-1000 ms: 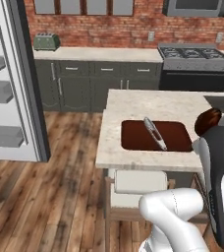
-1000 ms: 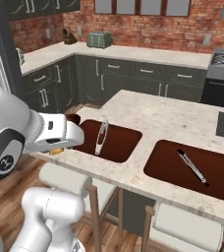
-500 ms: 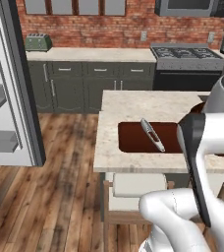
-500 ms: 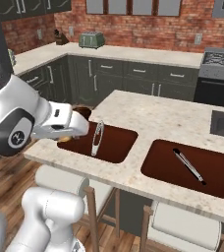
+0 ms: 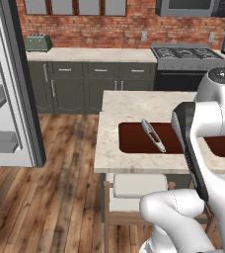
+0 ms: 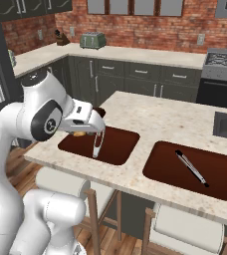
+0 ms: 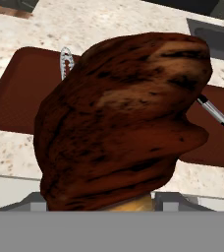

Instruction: Gather the lemon and bell pepper from the fridge and place them on a tray on the dining counter. Then gather the fish and steak from the fridge and place them on the other tray.

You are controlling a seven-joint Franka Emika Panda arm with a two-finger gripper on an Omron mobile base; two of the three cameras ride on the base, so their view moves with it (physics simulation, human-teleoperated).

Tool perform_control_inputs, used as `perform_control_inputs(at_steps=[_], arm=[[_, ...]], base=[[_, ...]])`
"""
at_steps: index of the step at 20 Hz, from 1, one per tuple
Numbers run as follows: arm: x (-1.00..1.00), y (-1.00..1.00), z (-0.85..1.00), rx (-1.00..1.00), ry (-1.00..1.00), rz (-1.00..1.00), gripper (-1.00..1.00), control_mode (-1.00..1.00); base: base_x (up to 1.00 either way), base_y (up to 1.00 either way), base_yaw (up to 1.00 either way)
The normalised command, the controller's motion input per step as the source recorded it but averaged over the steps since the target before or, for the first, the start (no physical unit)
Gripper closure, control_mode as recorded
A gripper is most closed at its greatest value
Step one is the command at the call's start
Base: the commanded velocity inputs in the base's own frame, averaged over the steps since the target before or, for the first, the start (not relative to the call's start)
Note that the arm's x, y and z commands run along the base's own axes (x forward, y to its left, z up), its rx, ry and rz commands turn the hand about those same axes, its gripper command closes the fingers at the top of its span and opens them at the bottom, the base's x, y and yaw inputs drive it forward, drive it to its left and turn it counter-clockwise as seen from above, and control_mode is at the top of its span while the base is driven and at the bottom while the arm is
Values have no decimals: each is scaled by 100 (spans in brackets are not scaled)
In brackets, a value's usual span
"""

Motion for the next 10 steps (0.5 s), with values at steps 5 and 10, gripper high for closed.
perform_control_inputs(at_steps=[5, 10], arm=[[52, -5, -56, 6, 0, 3, 100, -100], [53, 0, -55, 0, 2, 0, 100, -100]], base=[[0, 0, 0], [0, 0, 0]])
